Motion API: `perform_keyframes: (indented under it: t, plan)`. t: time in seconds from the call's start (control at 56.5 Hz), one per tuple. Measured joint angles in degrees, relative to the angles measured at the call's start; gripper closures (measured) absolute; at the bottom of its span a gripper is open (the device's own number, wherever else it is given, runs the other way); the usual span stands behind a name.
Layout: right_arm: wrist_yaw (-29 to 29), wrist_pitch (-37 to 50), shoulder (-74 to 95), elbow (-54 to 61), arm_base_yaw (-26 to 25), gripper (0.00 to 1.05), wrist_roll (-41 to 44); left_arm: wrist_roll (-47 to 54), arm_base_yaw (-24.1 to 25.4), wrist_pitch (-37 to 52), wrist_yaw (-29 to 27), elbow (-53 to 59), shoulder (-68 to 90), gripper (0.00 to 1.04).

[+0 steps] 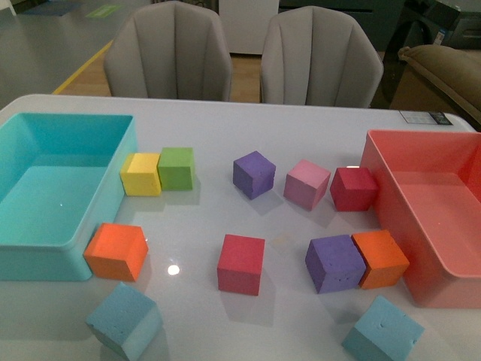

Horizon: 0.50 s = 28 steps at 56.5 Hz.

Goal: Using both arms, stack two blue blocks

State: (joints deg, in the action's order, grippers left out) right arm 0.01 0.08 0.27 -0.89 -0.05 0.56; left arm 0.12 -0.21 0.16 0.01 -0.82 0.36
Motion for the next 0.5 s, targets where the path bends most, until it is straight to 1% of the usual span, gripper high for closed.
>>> perform_keyframes:
  t: [0.496]
  plan:
    - [0.00,0.00,0.00,0.00,0.00,0.09,0.00,0.00,0.00,0.00,0.00,0.00,0.00,0.09]
